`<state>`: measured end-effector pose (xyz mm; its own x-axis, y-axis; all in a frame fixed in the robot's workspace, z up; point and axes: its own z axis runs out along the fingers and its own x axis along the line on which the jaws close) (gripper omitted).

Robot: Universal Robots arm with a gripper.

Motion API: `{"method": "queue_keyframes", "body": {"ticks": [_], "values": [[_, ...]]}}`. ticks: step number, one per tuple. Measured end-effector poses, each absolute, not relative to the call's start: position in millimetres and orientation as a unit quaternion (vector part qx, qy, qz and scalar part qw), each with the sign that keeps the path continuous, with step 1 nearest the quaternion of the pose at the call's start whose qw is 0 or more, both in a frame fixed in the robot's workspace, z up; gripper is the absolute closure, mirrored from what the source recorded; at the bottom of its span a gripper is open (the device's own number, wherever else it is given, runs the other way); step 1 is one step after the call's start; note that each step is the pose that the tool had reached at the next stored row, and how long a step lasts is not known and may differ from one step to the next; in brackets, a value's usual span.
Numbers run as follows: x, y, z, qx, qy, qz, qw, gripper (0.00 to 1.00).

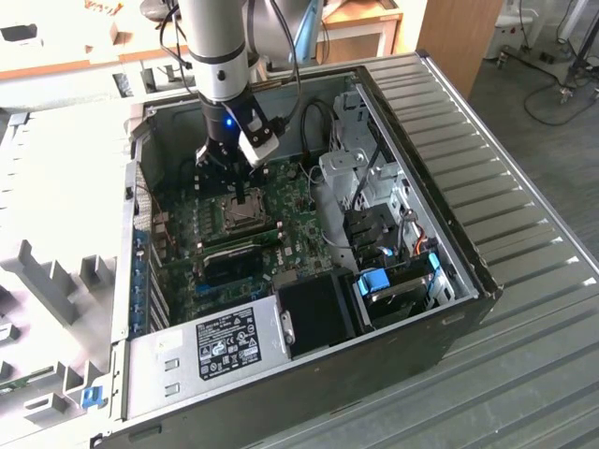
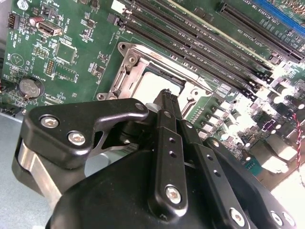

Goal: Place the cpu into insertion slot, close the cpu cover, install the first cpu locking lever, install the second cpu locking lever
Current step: 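Install the second cpu locking lever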

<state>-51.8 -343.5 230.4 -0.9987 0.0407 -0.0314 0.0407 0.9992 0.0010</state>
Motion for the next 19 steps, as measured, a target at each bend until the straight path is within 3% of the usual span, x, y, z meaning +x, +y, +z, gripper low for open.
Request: {"method": "queue_keyframes", "body": {"ticks": [19], "values": [[-51.8,-348.3,230.4,0.02,1.0,0.0,0.016,0.89]]}}
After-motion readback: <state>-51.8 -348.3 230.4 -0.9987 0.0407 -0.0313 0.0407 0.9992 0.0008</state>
